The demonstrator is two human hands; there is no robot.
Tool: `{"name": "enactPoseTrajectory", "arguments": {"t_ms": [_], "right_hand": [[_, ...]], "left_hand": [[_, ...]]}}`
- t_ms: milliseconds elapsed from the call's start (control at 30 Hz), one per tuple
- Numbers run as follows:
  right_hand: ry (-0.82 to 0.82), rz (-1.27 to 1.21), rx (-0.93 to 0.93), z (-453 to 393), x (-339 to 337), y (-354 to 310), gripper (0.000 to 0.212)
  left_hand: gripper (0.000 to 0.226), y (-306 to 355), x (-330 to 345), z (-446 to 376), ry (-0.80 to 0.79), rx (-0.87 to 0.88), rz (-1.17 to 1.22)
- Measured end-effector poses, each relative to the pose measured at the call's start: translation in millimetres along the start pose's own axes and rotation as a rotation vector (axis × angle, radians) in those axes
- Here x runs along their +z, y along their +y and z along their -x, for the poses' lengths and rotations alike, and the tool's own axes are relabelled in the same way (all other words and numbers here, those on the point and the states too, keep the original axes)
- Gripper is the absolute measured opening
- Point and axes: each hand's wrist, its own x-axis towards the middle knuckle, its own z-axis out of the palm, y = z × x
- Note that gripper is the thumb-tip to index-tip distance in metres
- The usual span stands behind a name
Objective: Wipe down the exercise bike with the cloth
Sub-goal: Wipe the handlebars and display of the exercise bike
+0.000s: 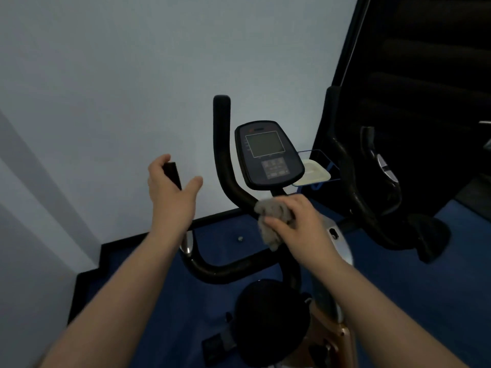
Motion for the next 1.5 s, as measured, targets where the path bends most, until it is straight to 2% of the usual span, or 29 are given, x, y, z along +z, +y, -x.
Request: {"name": "enactPoseTrajectory", "arguments": {"t_ms": [67, 167, 267, 367, 467, 567, 700, 800, 867, 1000, 1133, 1200, 1333, 1500], "right_hand": [[-0.054, 0.031, 0.012, 9, -12, 6, 0.027], [-0.036, 0.037, 0.016, 2, -17, 4, 0.02], [0.035, -0.011, 0.027, 15, -8, 5, 0.022], [0.032, -0.04, 0.003, 52, -9, 20, 0.028], [-0.01, -0.105, 0.008, 64, -21, 31, 0.028], [-0.095, -0.269, 0.094, 53, -28, 26, 0.016], [-0.068, -0.225, 0.1, 63, -26, 25, 0.013], [-0.124, -0.461, 0.18, 79, -30, 25, 0.011], [-0.192, -0.583, 0.211, 80, -27, 15, 0.012], [-0.279, -0.409, 0.077, 88, -25, 4, 0.016], [-0.17, -0.376, -0.045, 102, -36, 3, 0.024], [-0.124, -0.265, -0.132, 108, -29, -9, 0.029], [-0.149, 0.038, -0.327, 128, 4, -27, 0.023], [-0.143, -0.009, -0.209, 150, 6, -17, 0.024]], "left_hand": [[0.067, -2, 0, 18, 0.021, 0.032, -0.005], [0.06, 1, 6, 41, 0.045, 0.069, -0.039], [0.05, 8, 15, 75, -0.028, 0.168, -0.018], [0.043, 9, 15, 111, -0.112, 0.273, -0.057], [0.035, 0, 16, 140, -0.131, 0.23, -0.05], [0.036, -10, 22, 166, -0.12, 0.186, -0.071], [0.025, -24, 23, 190, -0.073, 0.146, -0.12], [0.025, -26, 21, 204, -0.047, 0.062, -0.006], [0.031, -26, 20, 210, -0.035, 0.072, 0.029], [0.034, -32, 10, 220, -0.083, 0.032, 0.114], [0.037, -36, -3, 222, -0.142, -0.009, 0.157], [0.038, -35, -5, 222, -0.162, -0.02, 0.191], [0.038, -34, -7, 224, -0.189, -0.053, 0.277], [0.05, -39, -23, 221, -0.292, -0.107, 0.301]]}}
